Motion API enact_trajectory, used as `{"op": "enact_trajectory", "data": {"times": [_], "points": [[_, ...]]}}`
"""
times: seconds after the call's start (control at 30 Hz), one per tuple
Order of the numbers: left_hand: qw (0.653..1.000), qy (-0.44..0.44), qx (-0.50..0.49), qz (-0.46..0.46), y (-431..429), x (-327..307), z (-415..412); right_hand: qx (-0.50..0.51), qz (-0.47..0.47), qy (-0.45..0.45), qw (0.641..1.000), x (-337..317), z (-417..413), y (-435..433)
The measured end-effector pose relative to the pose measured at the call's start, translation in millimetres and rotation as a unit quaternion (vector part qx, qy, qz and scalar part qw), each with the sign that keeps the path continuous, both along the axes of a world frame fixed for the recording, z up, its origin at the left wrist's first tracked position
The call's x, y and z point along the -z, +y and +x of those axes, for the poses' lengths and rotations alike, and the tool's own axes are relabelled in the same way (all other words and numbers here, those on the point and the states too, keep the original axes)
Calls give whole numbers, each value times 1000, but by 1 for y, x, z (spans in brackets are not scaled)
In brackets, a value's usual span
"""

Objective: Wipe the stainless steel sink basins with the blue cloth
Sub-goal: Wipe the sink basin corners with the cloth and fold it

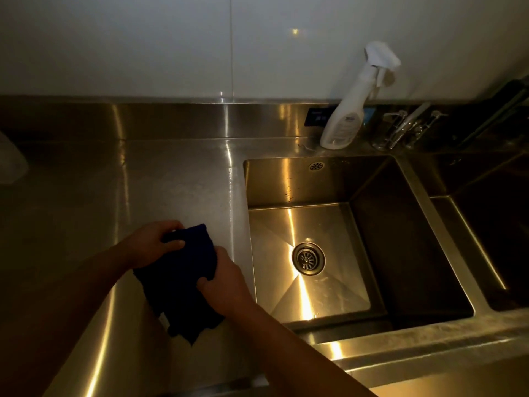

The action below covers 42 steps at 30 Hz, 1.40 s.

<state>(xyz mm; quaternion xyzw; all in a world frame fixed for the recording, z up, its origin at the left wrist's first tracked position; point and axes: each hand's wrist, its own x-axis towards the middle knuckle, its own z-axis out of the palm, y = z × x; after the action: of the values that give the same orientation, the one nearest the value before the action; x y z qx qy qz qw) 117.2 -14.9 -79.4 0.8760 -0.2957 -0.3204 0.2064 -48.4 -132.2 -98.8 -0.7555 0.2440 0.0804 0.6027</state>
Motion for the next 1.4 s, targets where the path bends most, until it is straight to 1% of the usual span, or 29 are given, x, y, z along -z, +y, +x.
{"op": "enact_trajectory", "data": {"times": [0.17, 0.27, 0.43, 0.5, 0.6, 0.67, 0.7, 0.73, 0.8, 0.83, 0.87, 0.9, 0.97, 1.07, 1.13, 1.2, 1.27, 1.33, 1.4], "points": [[998, -38, 2, -49, -9, 3, 1, 34, -80, -45, 995, 4, 6, 2], [994, -86, 13, -60, -15, 8, 3, 57, -128, -61, 988, 8, 10, 5], [986, -156, 30, -52, -19, 16, 6, 70, -156, -73, 983, 15, 15, 5], [986, -156, 22, -53, -20, 18, 3, 65, -170, -69, 981, 16, 15, 3], [989, -130, -2, -76, -23, 13, -7, 55, -175, -66, 981, 13, 11, 1], [987, -127, 9, -99, -29, -2, -15, 57, -185, -74, 978, 5, 4, -7], [984, -130, 34, -115, -34, -13, -21, 70, -171, -83, 979, -1, 0, -14], [980, -132, 74, -131, -41, -26, -27, 89, -137, -93, 982, -10, -6, -23], [965, -132, 169, -150, -64, -52, -44, 115, -31, -119, 986, -30, -19, -51], [956, -138, 204, -157, -77, -61, -53, 108, 16, -138, 984, -41, -25, -67], [949, -146, 221, -169, -91, -66, -62, 93, 34, -151, 984, -51, -31, -86], [945, -151, 222, -187, -105, -69, -69, 76, 29, -155, 985, -60, -36, -106], [939, -148, 192, -243, -132, -67, -80, 56, -2, -144, 988, -74, -46, -148], [939, -104, 67, -322, -168, -49, -96, 39, -55, -118, 991, -74, -63, -211], [939, -74, -12, -335, -192, -27, -106, 22, -71, -80, 994, -62, -73, -251], [942, -61, -73, -323, -215, 1, -117, 3, -68, -25, 997, -39, -83, -282], [945, -54, -119, -298, -234, 31, -128, -5, -30, 28, 999, -7, -92, -304], [949, -46, -149, -275, -249, 60, -137, -5, 42, 80, 996, 28, -99, -318], [953, -46, -168, -247, -259, 86, -144, -8, 127, 140, 982, 64, -106, -328]]}}
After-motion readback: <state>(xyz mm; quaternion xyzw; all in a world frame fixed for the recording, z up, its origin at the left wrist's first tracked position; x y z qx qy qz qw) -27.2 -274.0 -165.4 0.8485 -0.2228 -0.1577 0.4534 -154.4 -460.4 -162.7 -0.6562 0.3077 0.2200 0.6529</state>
